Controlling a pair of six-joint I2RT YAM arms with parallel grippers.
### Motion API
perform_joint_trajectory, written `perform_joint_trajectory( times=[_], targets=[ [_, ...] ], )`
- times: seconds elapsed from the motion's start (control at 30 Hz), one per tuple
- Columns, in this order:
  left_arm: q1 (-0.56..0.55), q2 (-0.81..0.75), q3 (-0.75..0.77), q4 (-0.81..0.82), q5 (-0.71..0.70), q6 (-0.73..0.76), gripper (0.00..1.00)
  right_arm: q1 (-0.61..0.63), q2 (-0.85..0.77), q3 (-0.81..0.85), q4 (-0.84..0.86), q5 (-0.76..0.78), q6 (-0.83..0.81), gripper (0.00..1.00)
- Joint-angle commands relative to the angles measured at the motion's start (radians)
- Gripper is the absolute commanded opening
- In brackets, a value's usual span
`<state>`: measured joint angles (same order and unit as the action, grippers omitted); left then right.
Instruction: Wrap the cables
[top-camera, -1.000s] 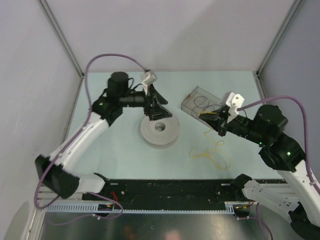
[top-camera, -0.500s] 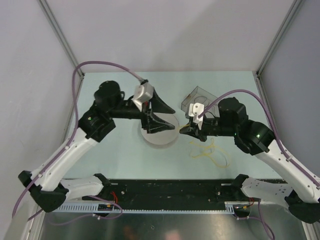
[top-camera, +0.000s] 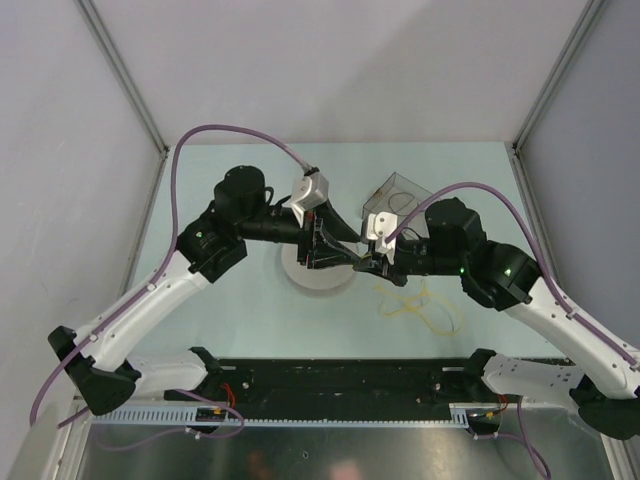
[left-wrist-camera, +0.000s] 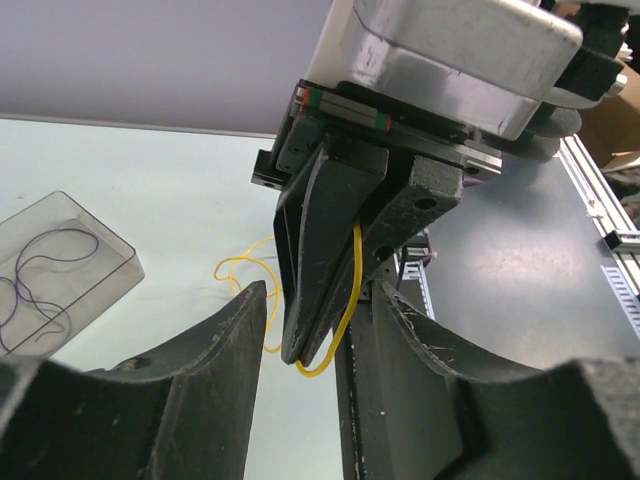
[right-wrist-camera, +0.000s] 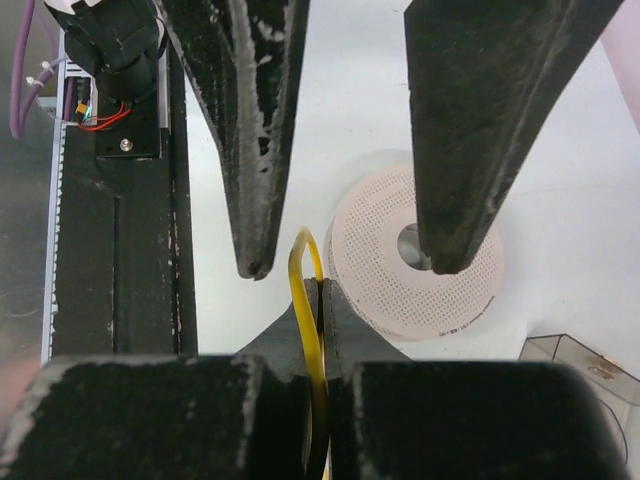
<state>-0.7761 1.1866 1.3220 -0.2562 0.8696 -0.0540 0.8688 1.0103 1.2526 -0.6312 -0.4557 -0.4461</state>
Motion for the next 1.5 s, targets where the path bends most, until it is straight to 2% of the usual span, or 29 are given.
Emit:
perform_joint_trajectory(
  times=[0.0, 0.2, 0.37, 0.43, 0.53, 0.63, 0.67, 0.7, 0.8, 0.9, 0.97, 1.03, 1.1, 1.2, 1.33, 1.47],
  targets=[
    [-0.008, -0.022, -0.015, 0.017, 0.037, 0.007, 0.51, -0.001, 0.003, 0.005, 0.035, 0.013, 0.009, 0.00],
    [-0.019, -0.003, -0.007, 0.009, -0.017, 0.014, 0.47, -0.004, 0.007, 0.005, 0.053, 0.000, 0.023, 0.00],
    [-0.035, 0.008, 0.008, -0.001, -0.016, 0.025, 0.39, -0.006, 0.009, 0.004, 0.054, 0.006, 0.027, 0.00],
    [-0.038, 0.006, 0.007, -0.013, -0.025, 0.036, 0.28, -0.007, 0.008, 0.004, 0.055, 0.008, 0.028, 0.00],
    [-0.037, -0.010, 0.008, -0.049, -0.048, 0.066, 0.06, -0.017, 0.002, 0.004, 0.049, 0.016, 0.029, 0.00],
    [-0.013, -0.034, -0.002, -0.090, -0.082, 0.091, 0.01, -0.050, -0.006, 0.004, 0.044, 0.018, 0.028, 0.00],
    [0.016, -0.041, -0.006, -0.098, -0.090, 0.092, 0.00, -0.064, -0.006, 0.003, 0.043, 0.020, 0.028, 0.04],
    [0.044, -0.046, -0.007, -0.103, -0.096, 0.087, 0.00, -0.080, -0.003, 0.003, 0.040, 0.022, 0.028, 0.12],
    [0.204, -0.043, 0.016, -0.109, -0.117, 0.043, 0.00, -0.146, 0.019, 0.004, -0.002, 0.025, 0.020, 0.44],
    [0.383, -0.037, 0.031, -0.112, -0.175, 0.002, 0.00, -0.250, 0.060, -0.002, -0.135, -0.014, -0.061, 0.76],
    [0.466, -0.032, 0.017, -0.114, -0.189, -0.002, 0.00, -0.327, 0.091, -0.018, -0.226, -0.040, -0.129, 0.87],
    [0.500, -0.031, -0.010, -0.115, -0.193, 0.002, 0.00, -0.377, 0.111, -0.044, -0.295, -0.059, -0.199, 0.92],
    [0.509, -0.027, -0.044, -0.115, -0.192, 0.003, 0.00, -0.394, 0.119, -0.077, -0.354, -0.078, -0.279, 0.90],
    [0.512, -0.016, -0.084, -0.115, -0.222, -0.004, 0.00, -0.363, 0.115, -0.142, -0.404, -0.097, -0.353, 0.79],
    [0.511, -0.009, -0.117, -0.115, -0.237, 0.001, 0.00, -0.269, 0.085, -0.262, -0.337, -0.099, -0.369, 0.73],
    [0.513, -0.009, -0.140, -0.114, -0.236, 0.002, 0.00, -0.200, 0.025, -0.422, -0.238, -0.089, -0.470, 0.72]
  ],
)
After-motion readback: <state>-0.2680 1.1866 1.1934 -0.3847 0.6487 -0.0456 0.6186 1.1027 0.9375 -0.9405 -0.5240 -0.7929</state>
